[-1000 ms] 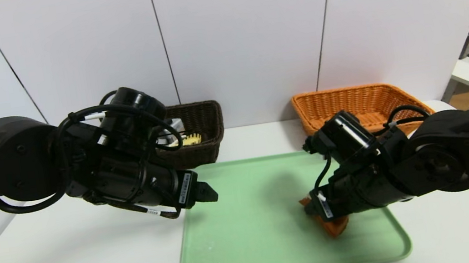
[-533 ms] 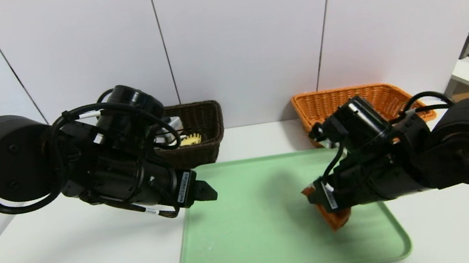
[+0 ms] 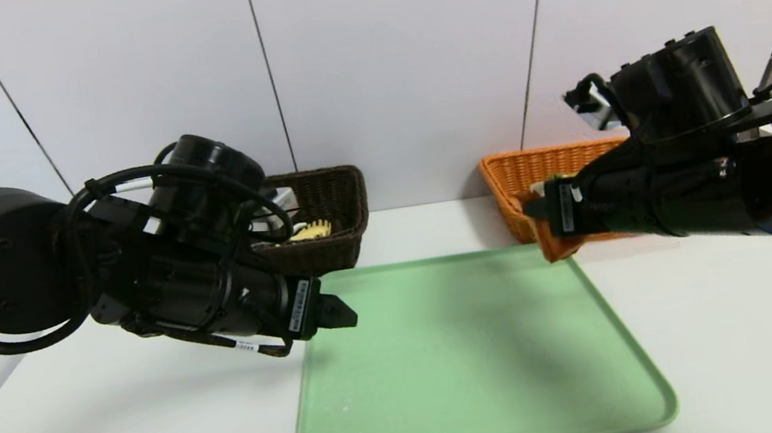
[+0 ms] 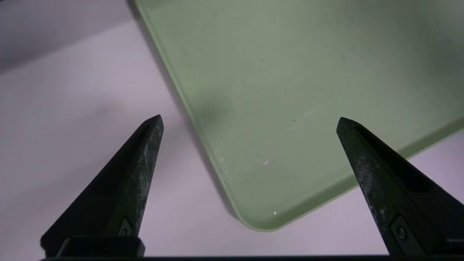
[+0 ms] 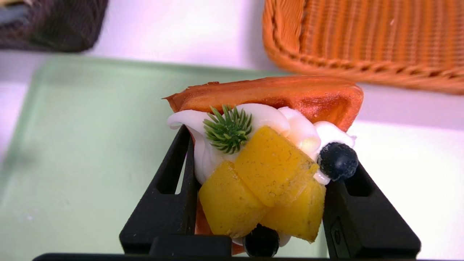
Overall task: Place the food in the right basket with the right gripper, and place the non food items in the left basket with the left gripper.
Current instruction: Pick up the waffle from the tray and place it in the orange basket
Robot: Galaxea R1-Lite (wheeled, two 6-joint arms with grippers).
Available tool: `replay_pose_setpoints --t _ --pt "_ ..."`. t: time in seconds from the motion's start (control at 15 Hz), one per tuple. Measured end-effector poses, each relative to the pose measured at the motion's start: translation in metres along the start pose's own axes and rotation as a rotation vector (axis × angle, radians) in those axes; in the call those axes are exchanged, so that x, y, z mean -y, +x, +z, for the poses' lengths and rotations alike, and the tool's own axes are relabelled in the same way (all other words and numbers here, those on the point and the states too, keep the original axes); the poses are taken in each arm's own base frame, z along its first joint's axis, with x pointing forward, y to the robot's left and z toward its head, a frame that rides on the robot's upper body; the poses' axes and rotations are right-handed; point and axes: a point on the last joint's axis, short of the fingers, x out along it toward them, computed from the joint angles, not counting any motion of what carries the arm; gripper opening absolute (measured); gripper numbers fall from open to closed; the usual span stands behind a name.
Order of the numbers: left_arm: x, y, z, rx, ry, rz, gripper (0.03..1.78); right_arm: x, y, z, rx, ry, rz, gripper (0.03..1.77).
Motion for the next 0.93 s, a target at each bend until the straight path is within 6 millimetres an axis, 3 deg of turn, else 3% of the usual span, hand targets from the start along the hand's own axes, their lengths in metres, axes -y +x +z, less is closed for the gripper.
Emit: replay_pose_setpoints --t 0.27,0.67,0.93 --pt "0.0 0.0 0.0 0.002 0.001 0.0 1.69 0.019 0.005 0.027 0.115 0.07 -0.045 0.88" --pt "0.0 0.005 0.001 0.0 0.002 0.001 1.69 0.057 0.04 0.057 0.204 0.156 -0.176 0.88" --pt "0.0 0.007 0.003 0.014 0.004 -0.003 1.69 0.073 0.071 0.064 0.215 0.178 -0.255 0.88"
